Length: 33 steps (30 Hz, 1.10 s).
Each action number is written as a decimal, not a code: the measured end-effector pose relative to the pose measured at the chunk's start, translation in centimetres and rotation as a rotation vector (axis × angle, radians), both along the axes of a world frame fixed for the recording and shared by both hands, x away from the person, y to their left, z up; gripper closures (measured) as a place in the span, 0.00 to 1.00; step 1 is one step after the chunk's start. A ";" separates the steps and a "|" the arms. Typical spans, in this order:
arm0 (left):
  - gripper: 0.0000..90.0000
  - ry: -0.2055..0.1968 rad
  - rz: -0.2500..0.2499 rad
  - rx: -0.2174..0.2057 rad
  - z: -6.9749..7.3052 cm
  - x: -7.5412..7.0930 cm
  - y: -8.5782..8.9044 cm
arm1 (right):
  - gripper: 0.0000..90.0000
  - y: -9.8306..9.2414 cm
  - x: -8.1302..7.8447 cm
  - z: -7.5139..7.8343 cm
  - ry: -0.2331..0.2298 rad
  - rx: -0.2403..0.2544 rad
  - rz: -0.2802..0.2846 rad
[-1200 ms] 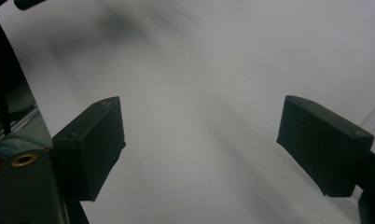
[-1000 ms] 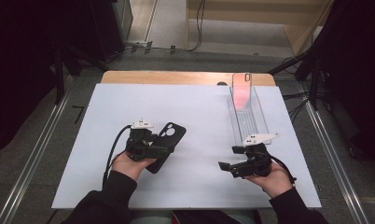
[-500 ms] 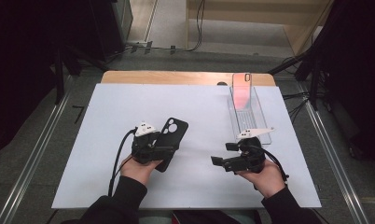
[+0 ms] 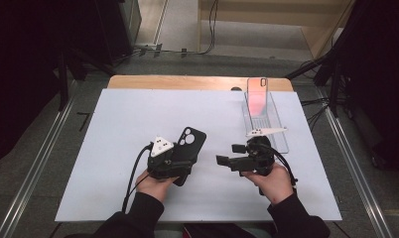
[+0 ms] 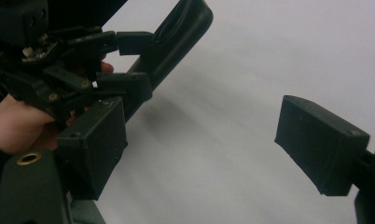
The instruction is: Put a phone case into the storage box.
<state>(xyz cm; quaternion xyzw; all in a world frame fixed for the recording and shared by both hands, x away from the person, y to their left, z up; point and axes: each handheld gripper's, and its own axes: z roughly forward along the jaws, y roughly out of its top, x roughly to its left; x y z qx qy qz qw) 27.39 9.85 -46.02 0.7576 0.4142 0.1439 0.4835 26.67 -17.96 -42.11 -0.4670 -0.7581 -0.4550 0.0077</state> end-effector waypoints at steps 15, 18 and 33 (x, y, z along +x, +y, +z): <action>0.16 -0.095 0.010 -0.030 -0.8 -1.3 -1.1 | 0.16 2.2 1.8 0.0 -0.004 0.046 -0.025; 0.16 -0.094 0.000 -0.048 -1.1 -1.5 -1.3 | 0.16 2.6 2.1 -0.2 0.001 0.061 -0.030; 0.16 -0.107 -0.024 -0.092 -1.3 -2.2 -1.9 | 0.38 3.4 3.9 -0.9 0.076 0.147 -0.047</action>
